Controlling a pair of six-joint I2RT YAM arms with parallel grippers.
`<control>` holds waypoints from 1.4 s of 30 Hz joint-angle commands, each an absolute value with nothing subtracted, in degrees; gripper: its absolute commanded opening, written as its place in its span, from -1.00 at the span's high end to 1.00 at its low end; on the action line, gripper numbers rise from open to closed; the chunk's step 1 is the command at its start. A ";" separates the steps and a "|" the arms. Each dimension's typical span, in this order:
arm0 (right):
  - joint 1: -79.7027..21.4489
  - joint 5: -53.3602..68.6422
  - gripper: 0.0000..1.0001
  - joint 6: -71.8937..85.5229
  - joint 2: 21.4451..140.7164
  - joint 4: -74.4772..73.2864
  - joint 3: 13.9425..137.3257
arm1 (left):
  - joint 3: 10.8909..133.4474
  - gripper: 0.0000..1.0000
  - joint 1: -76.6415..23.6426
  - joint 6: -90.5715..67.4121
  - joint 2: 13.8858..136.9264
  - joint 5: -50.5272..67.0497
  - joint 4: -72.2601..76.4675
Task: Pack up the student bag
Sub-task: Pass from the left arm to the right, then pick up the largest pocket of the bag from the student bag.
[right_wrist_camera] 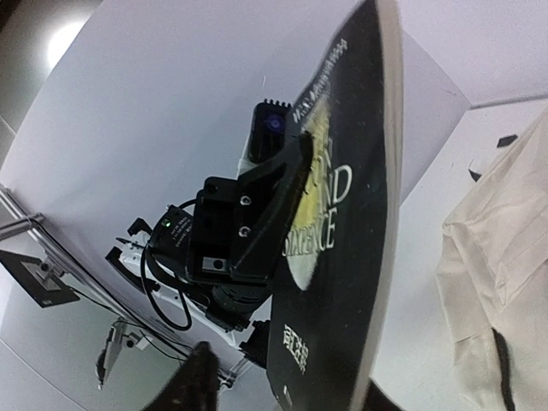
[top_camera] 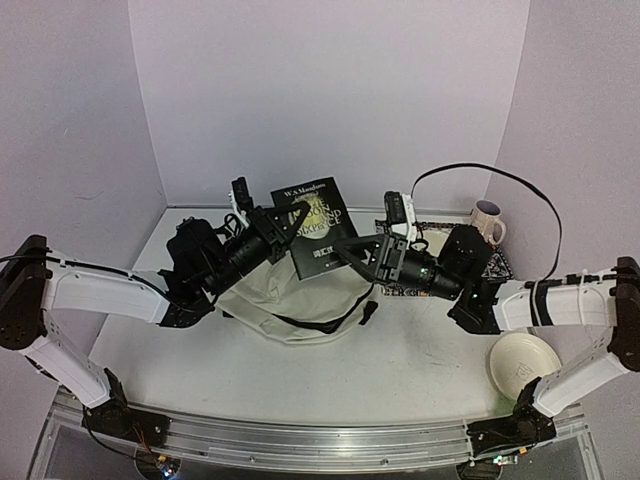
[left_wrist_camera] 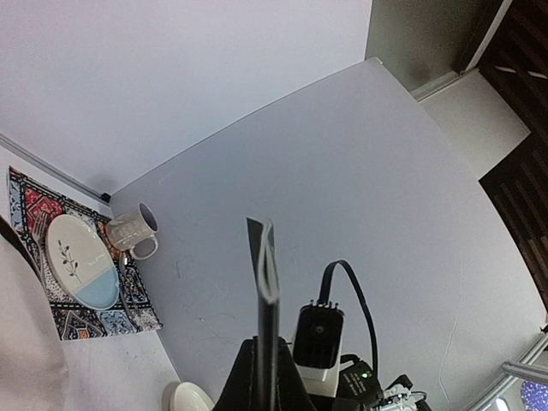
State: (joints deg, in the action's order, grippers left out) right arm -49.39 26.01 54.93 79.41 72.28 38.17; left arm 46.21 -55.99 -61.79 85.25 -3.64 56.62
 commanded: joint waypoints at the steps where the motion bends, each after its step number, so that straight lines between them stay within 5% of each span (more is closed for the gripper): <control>1: -48.77 27.40 0.51 53.98 76.63 82.01 40.07 | 45.49 1.00 -56.25 -62.06 84.97 -3.99 59.62; 8: -46.55 27.01 1.00 54.45 76.38 81.73 38.27 | 44.26 0.91 -56.25 -59.70 84.52 -3.96 59.52; 15: -42.96 26.82 1.00 51.26 73.93 72.82 37.84 | 41.42 0.54 -56.25 -55.58 83.08 -4.97 56.96; 25: -35.91 19.84 1.00 43.69 64.50 48.80 38.27 | 46.89 0.06 -56.26 -42.19 84.03 -4.60 35.03; 42: -30.94 14.91 1.00 41.86 59.20 32.11 38.51 | 70.94 -0.33 -68.26 -21.12 102.99 -26.30 -1.97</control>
